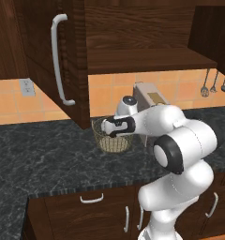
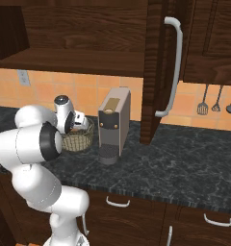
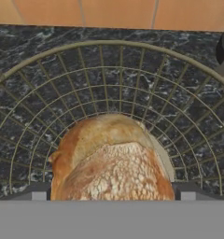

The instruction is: Open the cabinet, pick up the bread from the cabinet and place it in the basket. Then move the basket to the dining counter.

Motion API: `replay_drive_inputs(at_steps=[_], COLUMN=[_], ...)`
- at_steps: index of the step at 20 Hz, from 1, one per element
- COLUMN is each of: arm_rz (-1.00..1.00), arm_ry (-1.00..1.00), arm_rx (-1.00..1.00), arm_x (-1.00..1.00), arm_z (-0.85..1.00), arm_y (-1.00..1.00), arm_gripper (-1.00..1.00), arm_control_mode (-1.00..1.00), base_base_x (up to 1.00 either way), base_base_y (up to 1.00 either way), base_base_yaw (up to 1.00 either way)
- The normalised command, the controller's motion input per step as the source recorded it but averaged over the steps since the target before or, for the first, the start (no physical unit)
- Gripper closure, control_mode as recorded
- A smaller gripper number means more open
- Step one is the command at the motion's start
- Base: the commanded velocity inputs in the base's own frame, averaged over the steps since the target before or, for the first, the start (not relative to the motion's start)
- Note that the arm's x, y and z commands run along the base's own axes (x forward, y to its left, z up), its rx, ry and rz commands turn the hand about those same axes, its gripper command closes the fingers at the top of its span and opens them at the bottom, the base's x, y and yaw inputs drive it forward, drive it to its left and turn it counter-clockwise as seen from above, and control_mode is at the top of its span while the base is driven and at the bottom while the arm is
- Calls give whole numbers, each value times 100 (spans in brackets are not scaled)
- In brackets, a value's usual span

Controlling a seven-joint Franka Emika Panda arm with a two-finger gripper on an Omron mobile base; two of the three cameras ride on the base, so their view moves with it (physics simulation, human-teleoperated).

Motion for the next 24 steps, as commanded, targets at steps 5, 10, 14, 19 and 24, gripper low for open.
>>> replay_drive_inputs(at_steps=[5,10,14,19,24], arm_rz=[0,0,0,-5,-10], arm_ry=[0,-4,-23,-25,1], arm_rx=[0,0,1,8,8], arm_x=[0,0,-34,-88,-71], arm_z=[-4,-2,4,43,100], arm_y=[0,2,5,-13,-4], arm_gripper=[-100,-100,-100,-100,-100], arm_control_mode=[-100,-100,-100,-100,-100], base_base_x=[0,0,0,0,0], base_base_y=[0,0,0,0,0], base_base_yaw=[0,0,0,0,0])
